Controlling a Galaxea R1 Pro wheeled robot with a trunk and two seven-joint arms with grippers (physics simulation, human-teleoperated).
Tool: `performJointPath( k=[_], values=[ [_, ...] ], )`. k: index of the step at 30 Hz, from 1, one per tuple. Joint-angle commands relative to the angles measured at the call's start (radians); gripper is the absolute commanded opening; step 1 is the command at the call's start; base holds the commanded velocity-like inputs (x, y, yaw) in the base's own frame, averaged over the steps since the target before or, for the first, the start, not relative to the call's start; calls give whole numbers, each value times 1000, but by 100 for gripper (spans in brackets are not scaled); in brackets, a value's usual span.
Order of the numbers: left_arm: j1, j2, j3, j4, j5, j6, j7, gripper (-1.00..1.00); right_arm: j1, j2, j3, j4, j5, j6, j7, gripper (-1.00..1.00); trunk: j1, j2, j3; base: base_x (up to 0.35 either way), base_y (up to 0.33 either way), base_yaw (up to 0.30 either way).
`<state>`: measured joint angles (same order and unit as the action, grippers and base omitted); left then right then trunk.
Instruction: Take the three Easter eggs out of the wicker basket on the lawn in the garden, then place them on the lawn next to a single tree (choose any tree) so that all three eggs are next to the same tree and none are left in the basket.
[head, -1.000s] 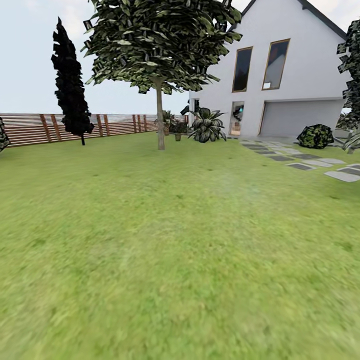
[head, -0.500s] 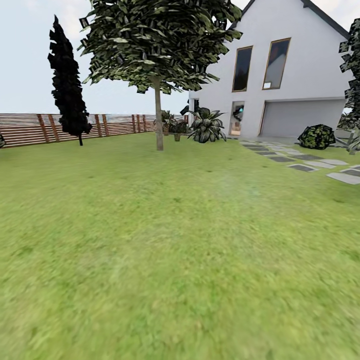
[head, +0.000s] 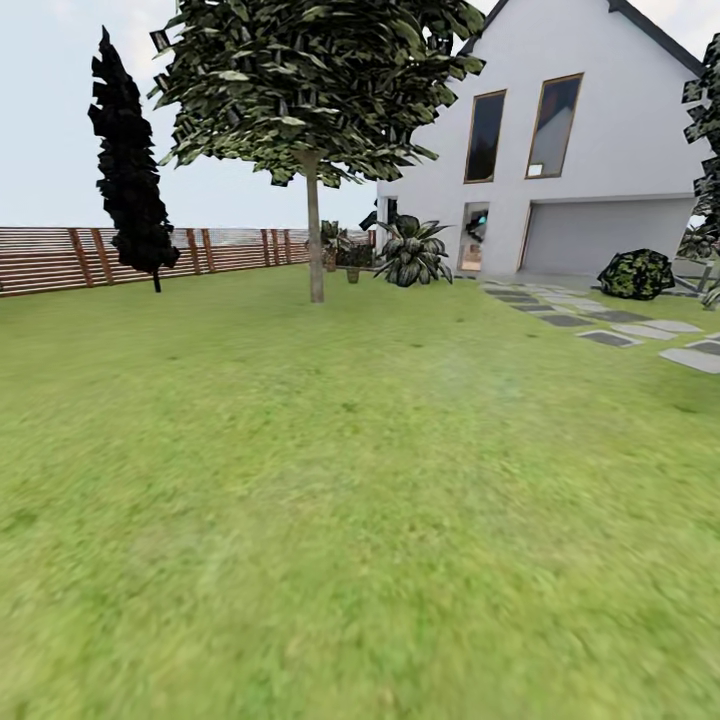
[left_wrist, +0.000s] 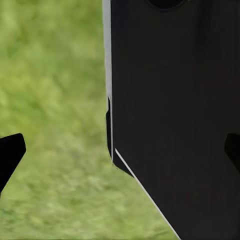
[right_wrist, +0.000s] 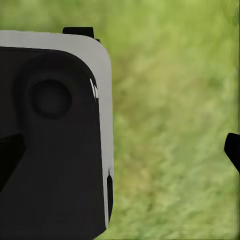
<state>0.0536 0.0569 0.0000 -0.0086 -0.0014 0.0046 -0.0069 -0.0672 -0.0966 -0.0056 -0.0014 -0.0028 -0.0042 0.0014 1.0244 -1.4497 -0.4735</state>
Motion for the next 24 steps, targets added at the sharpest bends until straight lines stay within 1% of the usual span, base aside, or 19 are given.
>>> performJointPath(
  k=[1,24],
  values=[
    [0,0,0,-1,0,0,-1,100,0,0,-1,0,0,0,0,100,1,0,-1,333,-123,0],
    [0,0,0,-1,0,0,-1,100,0,0,-1,0,0,0,0,100,1,0,-1,333,-123,0]
  ],
)
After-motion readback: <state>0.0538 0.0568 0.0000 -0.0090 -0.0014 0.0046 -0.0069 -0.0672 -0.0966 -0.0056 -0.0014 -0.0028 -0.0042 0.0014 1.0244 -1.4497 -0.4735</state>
